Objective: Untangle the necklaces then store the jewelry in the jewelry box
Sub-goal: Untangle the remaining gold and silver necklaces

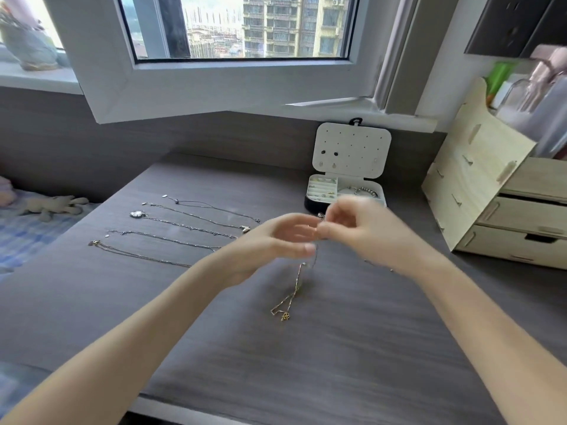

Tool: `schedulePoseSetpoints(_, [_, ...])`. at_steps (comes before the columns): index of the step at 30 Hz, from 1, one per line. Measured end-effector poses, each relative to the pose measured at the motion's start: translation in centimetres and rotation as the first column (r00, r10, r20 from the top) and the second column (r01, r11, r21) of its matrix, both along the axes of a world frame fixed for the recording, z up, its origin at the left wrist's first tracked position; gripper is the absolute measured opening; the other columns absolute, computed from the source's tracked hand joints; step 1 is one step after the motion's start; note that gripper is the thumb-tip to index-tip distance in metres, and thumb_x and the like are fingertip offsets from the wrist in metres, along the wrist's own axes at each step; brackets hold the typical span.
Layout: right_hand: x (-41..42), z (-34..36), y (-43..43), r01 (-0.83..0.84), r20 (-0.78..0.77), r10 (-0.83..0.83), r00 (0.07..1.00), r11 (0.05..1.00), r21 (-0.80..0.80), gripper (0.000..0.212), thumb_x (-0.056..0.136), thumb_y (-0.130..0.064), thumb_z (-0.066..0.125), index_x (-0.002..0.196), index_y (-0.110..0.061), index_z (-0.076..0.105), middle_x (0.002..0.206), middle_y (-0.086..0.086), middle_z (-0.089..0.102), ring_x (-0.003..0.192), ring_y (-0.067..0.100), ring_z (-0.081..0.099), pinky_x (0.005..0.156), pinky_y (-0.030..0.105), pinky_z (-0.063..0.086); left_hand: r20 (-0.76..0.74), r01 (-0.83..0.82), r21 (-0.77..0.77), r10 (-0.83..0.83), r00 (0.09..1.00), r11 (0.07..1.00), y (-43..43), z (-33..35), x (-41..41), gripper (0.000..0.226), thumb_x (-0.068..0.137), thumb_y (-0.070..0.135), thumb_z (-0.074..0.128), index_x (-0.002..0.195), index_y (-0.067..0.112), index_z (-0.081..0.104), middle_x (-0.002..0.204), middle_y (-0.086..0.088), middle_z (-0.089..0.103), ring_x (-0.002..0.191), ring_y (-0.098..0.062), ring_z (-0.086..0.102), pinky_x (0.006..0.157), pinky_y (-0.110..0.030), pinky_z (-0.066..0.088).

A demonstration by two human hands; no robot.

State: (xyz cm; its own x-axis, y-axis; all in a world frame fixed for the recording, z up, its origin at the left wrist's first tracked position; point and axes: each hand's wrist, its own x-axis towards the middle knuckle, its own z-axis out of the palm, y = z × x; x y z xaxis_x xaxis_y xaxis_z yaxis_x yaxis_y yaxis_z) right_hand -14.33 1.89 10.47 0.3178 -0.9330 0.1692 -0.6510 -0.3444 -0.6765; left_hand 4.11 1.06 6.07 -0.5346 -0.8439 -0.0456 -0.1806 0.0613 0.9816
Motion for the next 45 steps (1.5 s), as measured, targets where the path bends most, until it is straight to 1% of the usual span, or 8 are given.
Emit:
schedulePoseSetpoints(4, [0.9, 4.1, 1.2, -0.098, 0.371, 0.099, 0.923, 0.995, -0.021, 0.011, 0.09, -0.01, 0.06, 0.081, -0.007, 0.055, 0.081, 0.007, 0.071, 0.071, 0.012, 0.065, 0.061, 0.024, 0.049, -0.212, 0.126, 0.101, -0.102, 0.972, 0.987, 0.7, 1.0, 0.4, 0.032, 0.091, 0.026, 0.047, 0.115, 0.008, 0.058, 0.085, -0.007, 0.065, 0.088, -0.021, 0.065, 0.097, -0.038, 0.046])
schedulePoseSetpoints(11, [2.0, 3.4, 1.2, -0.183, 0.758, 0.005, 0.652, 0.971, 0.151, 0.016, 0.092, -0.004, 0.052, 0.078, -0.009, 0.048, 0.072, 0.007, 0.068, 0.065, 0.018, 0.059, 0.061, 0.027, 0.048, -0.24, -0.037, 0.177, 0.08, 0.967, 0.984, 3.0, 0.0, 6.6, 0.027, 0.089, 0.03, 0.053, 0.072, 0.011, 0.064, 0.06, 0.001, 0.028, 0.056, -0.017, 0.027, 0.061, -0.026, 0.041])
schedulePoseSetpoints(15, [3.9, 0.2, 1.6, -0.049, 0.628, -0.089, 0.773, 0.979, 0.2, 0.012, 0.092, -0.004, 0.054, 0.082, -0.006, 0.05, 0.07, 0.005, 0.07, 0.062, 0.012, 0.062, 0.061, 0.027, 0.05, 0.131, -0.297, 0.063, 0.287, 0.949, 0.953, 3.7, -0.5, 13.2, 0.027, 0.087, 0.034, 0.062, 0.075, 0.011, 0.069, 0.055, 0.007, 0.044, 0.052, -0.009, 0.04, 0.055, -0.017, 0.039])
schedulePoseSetpoints(19, [6.1, -3.1, 2.0, 0.021, 0.359, -0.1, 0.928, 0.976, 0.216, 0.014, 0.09, -0.01, 0.058, 0.077, -0.009, 0.053, 0.07, 0.005, 0.071, 0.057, 0.009, 0.059, 0.054, 0.026, 0.045, 0.549, -0.453, -0.204, 0.484, 0.681, 0.868, 3.6, -1.2, 19.0, 0.019, 0.091, 0.02, 0.06, 0.076, 0.011, 0.069, 0.056, 0.004, 0.051, 0.055, -0.012, 0.046, 0.054, -0.019, 0.041])
schedulePoseSetpoints(26, [9.6, -6.4, 3.9, -0.043, -0.129, 0.058, 0.99, 0.993, 0.113, 0.015, 0.087, -0.03, 0.061, 0.076, -0.022, 0.055, 0.071, -0.013, 0.053, 0.075, 0.011, 0.051, 0.063, 0.024, 0.036, 0.668, -0.532, -0.366, 0.613, 0.422, 0.764, 2.4, -1.5, 22.5, 0.007, 0.087, 0.016, 0.06, 0.083, 0.012, 0.057, 0.075, -0.003, 0.059, 0.063, -0.02, 0.053, 0.067, -0.031, 0.043])
schedulePoseSetpoints(37, [9.3, -7.4, 4.5, -0.065, -0.294, 0.046, 0.955, 0.996, -0.056, 0.021, 0.092, -0.042, 0.051, 0.099, -0.023, 0.053, 0.085, -0.008, 0.055, 0.09, 0.017, 0.055, 0.067, 0.027, 0.033, 0.809, -0.291, -0.587, 0.565, -0.164, 0.756, 1.5, -1.7, 20.5, 0.024, 0.094, 0.036, 0.045, 0.098, 0.013, 0.051, 0.099, -0.007, 0.059, 0.089, -0.027, 0.051, 0.067, -0.028, 0.034])
schedulePoseSetpoints(40, [7.6, -7.1, 4.4, -0.016, -0.256, -0.006, 0.967, 0.997, -0.081, 0.016, 0.091, -0.039, 0.052, 0.094, -0.024, 0.056, 0.082, -0.008, 0.057, 0.083, 0.015, 0.053, 0.066, 0.026, 0.033, 0.734, -0.251, -0.676, 0.665, -0.139, 0.693, 1.3, -1.4, 18.5, 0.026, 0.095, 0.032, 0.045, 0.094, 0.008, 0.056, 0.087, -0.009, 0.059, 0.082, -0.029, 0.052, 0.064, -0.027, 0.034])
schedulePoseSetpoints(45, [3.3, -7.3, 3.4, 0.156, -0.26, -0.191, 0.946, 0.976, -0.151, 0.014, 0.091, -0.03, 0.054, 0.09, -0.02, 0.063, 0.075, -0.008, 0.056, 0.086, 0.018, 0.057, 0.067, 0.028, 0.034, 0.628, -0.168, -0.734, 0.752, 0.2, 0.658, 0.8, -0.4, 10.9, 0.021, 0.095, 0.022, 0.044, 0.096, 0.008, 0.06, 0.095, -0.01, 0.063, 0.089, -0.032, 0.056, 0.062, -0.031, 0.034])
